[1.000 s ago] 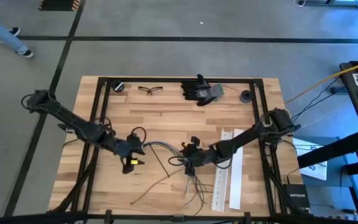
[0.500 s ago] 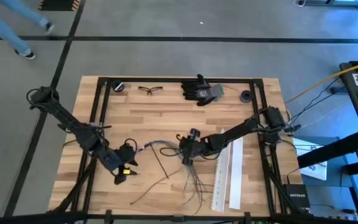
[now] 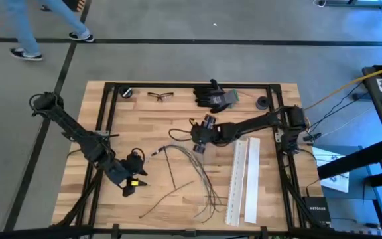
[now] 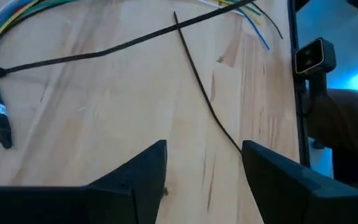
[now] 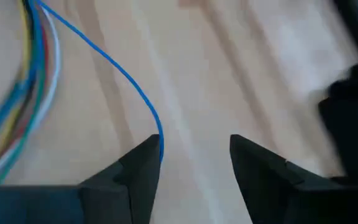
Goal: Ziptie cables
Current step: Wrap the zip tie on the cables
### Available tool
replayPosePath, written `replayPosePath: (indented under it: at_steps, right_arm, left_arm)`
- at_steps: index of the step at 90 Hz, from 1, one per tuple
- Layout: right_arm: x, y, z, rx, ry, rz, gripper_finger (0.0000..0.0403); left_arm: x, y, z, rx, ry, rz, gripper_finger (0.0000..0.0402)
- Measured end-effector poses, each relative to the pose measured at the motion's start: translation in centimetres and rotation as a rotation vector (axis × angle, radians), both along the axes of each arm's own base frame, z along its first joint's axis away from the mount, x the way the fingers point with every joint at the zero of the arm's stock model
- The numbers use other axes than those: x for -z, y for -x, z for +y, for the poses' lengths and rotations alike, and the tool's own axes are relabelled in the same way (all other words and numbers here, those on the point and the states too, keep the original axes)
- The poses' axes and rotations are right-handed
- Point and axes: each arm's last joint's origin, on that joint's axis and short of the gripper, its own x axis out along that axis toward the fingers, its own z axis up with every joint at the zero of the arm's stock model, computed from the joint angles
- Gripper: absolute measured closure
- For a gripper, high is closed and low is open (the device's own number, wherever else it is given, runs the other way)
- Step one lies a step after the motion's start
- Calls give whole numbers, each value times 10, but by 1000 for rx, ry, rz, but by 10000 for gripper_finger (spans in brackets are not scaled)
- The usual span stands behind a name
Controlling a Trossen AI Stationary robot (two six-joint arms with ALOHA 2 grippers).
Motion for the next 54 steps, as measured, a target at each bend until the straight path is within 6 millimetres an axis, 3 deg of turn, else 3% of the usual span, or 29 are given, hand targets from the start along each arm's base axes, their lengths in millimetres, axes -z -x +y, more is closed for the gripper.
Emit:
replayPosePath:
  at_steps: [20, 54]
  right_arm:
    - [-42, 2, 32, -121, -57, -86, 223]
    - [-42, 13, 113, -377, -175, -193, 223]
  left_arm:
    - [0, 0, 0, -4, 2, 4, 208]
    - [0, 8, -9, 4, 28, 10, 208]
